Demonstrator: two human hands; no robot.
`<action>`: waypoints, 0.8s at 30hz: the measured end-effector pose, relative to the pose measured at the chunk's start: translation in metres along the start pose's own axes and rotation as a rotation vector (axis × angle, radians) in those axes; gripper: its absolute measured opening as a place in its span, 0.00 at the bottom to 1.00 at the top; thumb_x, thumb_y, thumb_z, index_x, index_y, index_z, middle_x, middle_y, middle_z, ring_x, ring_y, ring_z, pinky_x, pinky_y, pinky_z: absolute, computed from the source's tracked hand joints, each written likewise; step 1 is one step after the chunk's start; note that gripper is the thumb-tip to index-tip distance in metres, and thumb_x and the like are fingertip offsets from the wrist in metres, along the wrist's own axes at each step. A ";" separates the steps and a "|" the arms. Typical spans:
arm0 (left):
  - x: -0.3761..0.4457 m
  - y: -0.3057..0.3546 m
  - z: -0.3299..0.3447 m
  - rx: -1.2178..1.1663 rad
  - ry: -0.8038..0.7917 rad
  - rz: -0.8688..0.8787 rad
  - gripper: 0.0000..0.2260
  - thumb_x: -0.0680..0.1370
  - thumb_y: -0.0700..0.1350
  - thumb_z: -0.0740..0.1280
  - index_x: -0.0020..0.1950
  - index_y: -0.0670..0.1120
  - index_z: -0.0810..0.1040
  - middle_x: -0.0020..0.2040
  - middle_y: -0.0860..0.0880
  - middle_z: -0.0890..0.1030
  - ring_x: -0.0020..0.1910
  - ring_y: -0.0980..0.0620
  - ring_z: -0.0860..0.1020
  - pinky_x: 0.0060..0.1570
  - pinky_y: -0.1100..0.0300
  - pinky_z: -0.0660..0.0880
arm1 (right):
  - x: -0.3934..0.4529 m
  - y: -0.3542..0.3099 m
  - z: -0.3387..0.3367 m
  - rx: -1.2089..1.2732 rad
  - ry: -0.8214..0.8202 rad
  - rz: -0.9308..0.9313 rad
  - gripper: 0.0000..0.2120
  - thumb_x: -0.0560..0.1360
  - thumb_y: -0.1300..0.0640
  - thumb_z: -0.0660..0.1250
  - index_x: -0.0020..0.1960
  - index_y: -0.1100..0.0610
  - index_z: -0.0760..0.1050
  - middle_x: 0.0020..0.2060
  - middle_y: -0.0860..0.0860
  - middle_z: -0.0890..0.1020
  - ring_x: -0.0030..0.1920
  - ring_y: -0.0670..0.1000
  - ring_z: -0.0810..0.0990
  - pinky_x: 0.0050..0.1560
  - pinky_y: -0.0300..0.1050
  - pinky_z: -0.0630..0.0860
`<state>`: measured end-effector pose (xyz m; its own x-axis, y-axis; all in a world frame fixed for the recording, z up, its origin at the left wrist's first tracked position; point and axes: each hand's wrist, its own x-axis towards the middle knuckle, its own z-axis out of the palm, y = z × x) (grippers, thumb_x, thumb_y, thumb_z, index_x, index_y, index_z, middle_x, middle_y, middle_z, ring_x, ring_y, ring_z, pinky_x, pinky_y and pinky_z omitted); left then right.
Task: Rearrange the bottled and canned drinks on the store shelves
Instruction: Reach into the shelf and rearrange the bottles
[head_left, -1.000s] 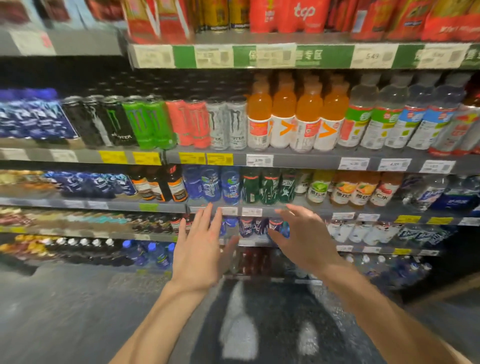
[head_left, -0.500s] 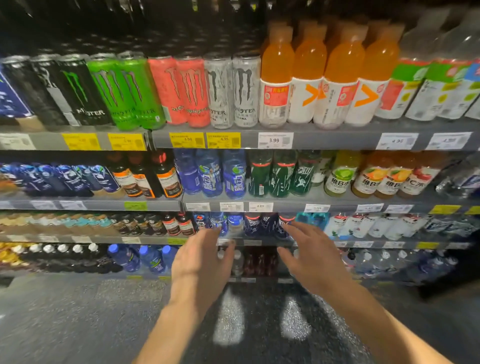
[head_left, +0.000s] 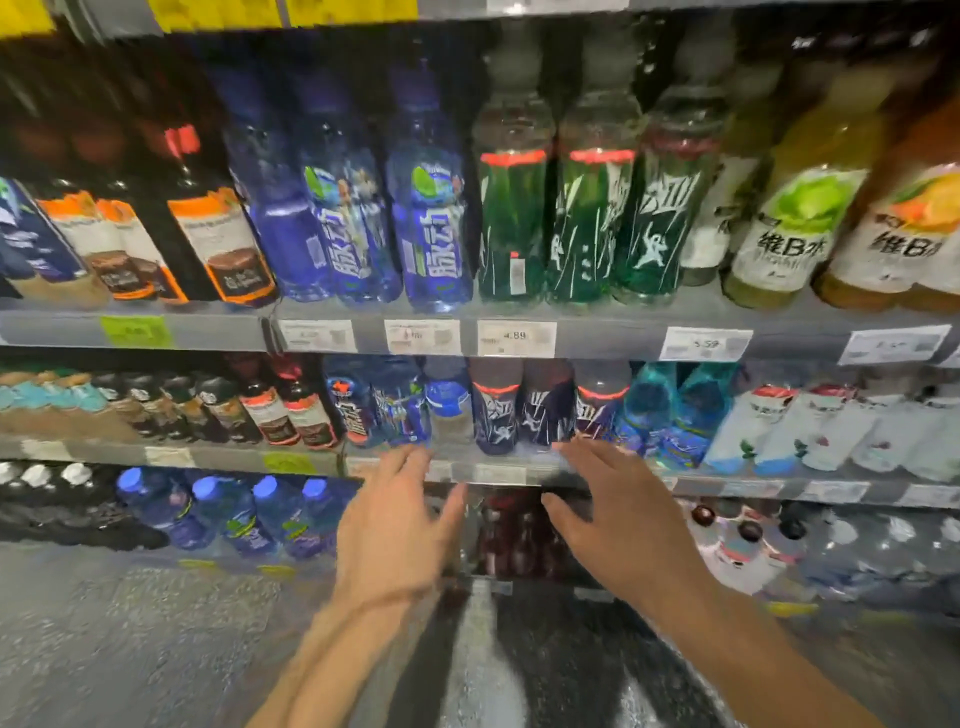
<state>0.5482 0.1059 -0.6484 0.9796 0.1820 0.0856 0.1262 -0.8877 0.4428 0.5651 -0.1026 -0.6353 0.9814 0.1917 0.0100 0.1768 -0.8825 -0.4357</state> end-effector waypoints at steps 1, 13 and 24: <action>0.009 -0.006 0.016 -0.033 0.021 -0.007 0.22 0.79 0.56 0.66 0.70 0.49 0.73 0.69 0.52 0.73 0.68 0.49 0.73 0.63 0.52 0.73 | 0.004 0.008 0.014 0.002 0.013 -0.013 0.27 0.79 0.43 0.66 0.76 0.47 0.68 0.73 0.45 0.71 0.74 0.51 0.68 0.75 0.47 0.63; 0.123 -0.028 0.092 -0.099 0.275 0.107 0.24 0.73 0.50 0.74 0.64 0.50 0.66 0.62 0.50 0.73 0.57 0.41 0.77 0.49 0.45 0.76 | 0.041 0.048 0.122 0.154 0.190 -0.146 0.26 0.76 0.46 0.69 0.73 0.49 0.73 0.69 0.46 0.77 0.71 0.48 0.71 0.73 0.49 0.68; 0.161 -0.030 0.104 -0.149 0.461 0.118 0.30 0.65 0.54 0.82 0.57 0.40 0.74 0.55 0.42 0.77 0.54 0.40 0.76 0.48 0.51 0.73 | 0.042 0.076 0.152 0.071 0.139 -0.234 0.28 0.80 0.39 0.61 0.78 0.36 0.57 0.73 0.31 0.63 0.73 0.35 0.57 0.62 0.24 0.50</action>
<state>0.7182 0.1178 -0.7412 0.8102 0.2820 0.5139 -0.0381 -0.8495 0.5262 0.6088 -0.0964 -0.8053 0.9162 0.3216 0.2392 0.3990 -0.7881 -0.4688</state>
